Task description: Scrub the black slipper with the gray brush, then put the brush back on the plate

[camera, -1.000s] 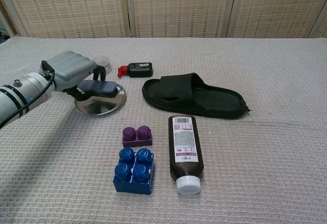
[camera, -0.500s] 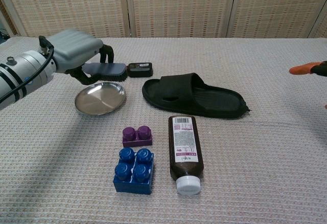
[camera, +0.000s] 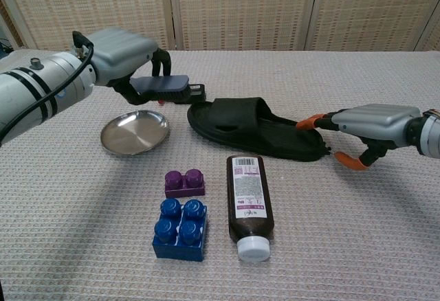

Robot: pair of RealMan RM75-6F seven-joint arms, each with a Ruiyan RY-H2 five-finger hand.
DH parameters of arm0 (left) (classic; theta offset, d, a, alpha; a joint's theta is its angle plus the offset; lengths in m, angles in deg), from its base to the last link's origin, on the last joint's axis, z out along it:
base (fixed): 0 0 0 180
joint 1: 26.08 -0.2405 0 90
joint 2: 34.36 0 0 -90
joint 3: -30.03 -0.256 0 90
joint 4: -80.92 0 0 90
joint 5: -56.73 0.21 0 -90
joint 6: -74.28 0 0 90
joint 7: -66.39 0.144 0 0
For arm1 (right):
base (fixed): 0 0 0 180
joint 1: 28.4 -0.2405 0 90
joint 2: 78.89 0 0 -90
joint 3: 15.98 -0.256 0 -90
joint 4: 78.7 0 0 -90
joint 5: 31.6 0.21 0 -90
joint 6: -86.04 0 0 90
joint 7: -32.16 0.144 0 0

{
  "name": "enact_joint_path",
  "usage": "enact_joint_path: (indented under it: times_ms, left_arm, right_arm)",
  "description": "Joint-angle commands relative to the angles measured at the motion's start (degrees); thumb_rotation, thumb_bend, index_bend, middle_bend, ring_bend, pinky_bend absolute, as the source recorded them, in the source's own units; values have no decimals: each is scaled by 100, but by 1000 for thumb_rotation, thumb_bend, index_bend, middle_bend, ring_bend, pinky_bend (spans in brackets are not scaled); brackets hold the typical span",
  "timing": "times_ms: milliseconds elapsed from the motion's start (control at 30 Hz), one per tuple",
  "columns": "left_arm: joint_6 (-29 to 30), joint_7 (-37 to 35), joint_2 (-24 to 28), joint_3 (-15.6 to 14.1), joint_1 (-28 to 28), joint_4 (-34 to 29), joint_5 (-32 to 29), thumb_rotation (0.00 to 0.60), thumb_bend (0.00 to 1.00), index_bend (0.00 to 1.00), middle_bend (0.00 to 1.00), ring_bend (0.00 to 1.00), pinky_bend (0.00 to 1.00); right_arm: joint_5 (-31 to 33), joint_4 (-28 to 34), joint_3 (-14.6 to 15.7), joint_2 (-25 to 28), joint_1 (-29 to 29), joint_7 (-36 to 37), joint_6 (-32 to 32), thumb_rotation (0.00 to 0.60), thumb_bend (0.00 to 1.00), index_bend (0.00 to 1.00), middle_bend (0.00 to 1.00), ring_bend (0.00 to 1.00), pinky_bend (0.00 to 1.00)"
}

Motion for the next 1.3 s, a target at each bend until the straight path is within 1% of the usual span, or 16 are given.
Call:
enact_joint_path:
  times_ms: [33,267,400,633,933,1300]
  left_arm:
    - [-62,69,-121,16,127,-22,-131,600,437,455,459,749,955]
    - [-215,123,-404,34,439,141,-334,600,440,448,457,749,955]
    - [-207,33,-521,70,580,226,-292,600,439,446,453,749,954]
    - [-254,-215,-854,85,778,652,-291,600,439,444,449,749,954]
    - [-7,-234,-1395,-74,928,1204,5,600,440,442,450,749,955]
    - [-116,-241,-1553,-186,954,1734,67,600,437,443,450,749,954]
  right_arm:
    - [90,-193,77,-183,-148,-109,-115,600,571,0,0,0,0]
    - [316,-212,274,-230,-340,-474,-306,600,595,0,0,0,0]
    - [412,-100,346,-165,-408,-609,-306,600,615,0,0,0,0]
    - [549,128,469,-19,-464,-713,-251,600,616,0,0,0,0]
    - [669,120,566,-55,-544,-699,-233,600,615,0,0,0,0]
    - [700,117,637,-64,-621,-655,-178,600,616,0,0,0,0]
